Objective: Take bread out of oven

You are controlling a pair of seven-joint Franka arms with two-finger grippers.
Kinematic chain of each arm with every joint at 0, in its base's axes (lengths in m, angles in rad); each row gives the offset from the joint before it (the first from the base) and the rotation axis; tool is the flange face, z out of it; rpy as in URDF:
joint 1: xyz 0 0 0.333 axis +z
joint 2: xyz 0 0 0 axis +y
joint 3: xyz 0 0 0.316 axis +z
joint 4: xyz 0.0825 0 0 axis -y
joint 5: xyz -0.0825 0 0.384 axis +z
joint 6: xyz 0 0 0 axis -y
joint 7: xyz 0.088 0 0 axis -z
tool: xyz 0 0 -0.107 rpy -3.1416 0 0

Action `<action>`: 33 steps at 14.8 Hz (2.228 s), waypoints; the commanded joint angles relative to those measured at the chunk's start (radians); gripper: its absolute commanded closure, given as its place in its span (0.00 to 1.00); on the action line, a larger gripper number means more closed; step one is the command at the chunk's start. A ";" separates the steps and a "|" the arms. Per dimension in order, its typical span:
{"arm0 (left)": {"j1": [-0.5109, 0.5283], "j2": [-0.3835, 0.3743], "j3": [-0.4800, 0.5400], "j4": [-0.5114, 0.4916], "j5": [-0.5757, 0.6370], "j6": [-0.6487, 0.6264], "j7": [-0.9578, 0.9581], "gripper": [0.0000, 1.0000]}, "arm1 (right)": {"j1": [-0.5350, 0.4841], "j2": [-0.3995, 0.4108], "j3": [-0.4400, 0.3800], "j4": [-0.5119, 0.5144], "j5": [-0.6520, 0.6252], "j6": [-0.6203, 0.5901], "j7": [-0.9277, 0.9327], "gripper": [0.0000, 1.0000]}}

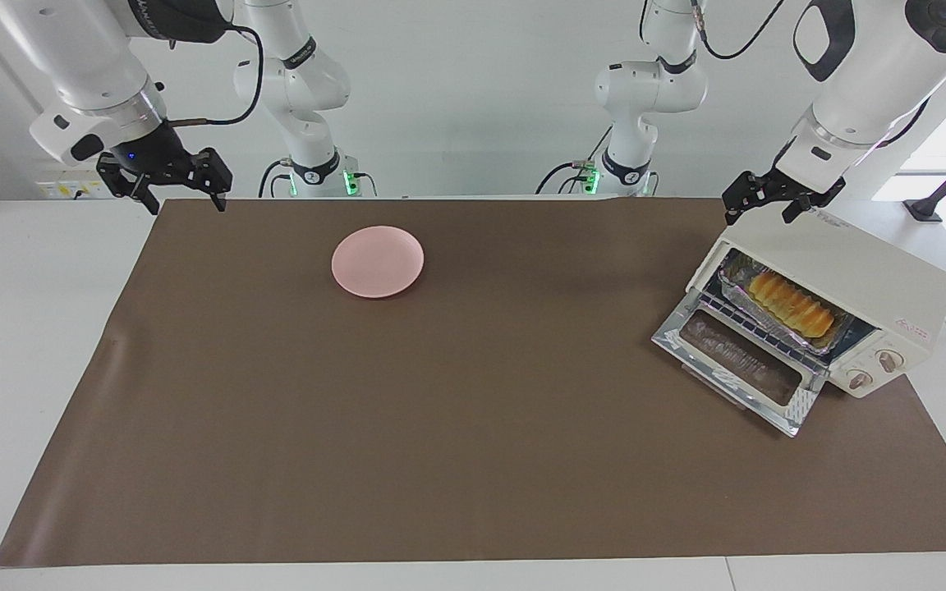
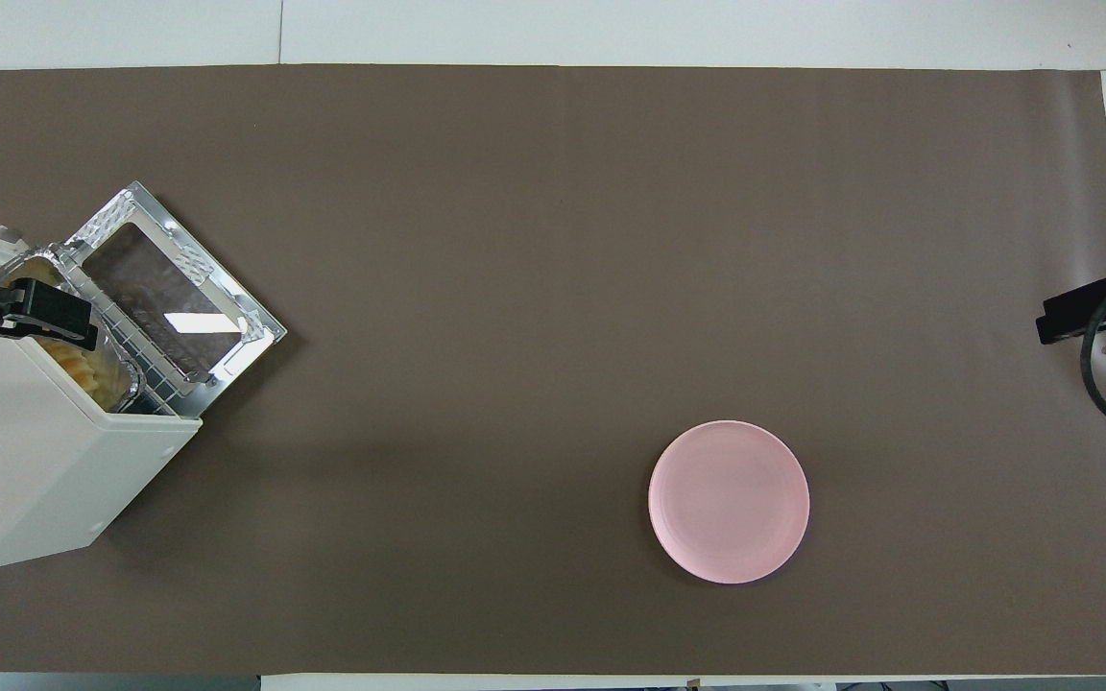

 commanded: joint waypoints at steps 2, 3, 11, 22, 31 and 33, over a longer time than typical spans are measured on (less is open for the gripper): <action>0.016 -0.031 -0.012 -0.039 -0.018 0.030 0.007 0.00 | -0.005 -0.021 0.004 -0.020 0.002 -0.006 -0.014 0.00; 0.018 -0.031 -0.012 -0.039 -0.018 0.028 0.010 0.00 | -0.005 -0.021 0.005 -0.022 0.002 -0.005 -0.014 0.00; 0.030 0.140 0.007 0.154 -0.010 -0.022 -0.056 0.00 | -0.005 -0.021 0.005 -0.022 0.002 -0.002 -0.014 0.00; 0.011 0.462 0.056 0.308 0.165 0.106 -0.467 0.00 | -0.005 -0.021 0.005 -0.022 0.002 0.001 -0.014 0.00; -0.012 0.378 0.057 0.005 0.222 0.269 -0.628 0.00 | -0.005 -0.021 0.005 -0.022 0.002 0.000 -0.014 0.00; -0.013 0.367 0.056 -0.033 0.222 0.298 -0.662 0.00 | -0.005 -0.021 0.005 -0.022 0.002 -0.002 -0.014 0.00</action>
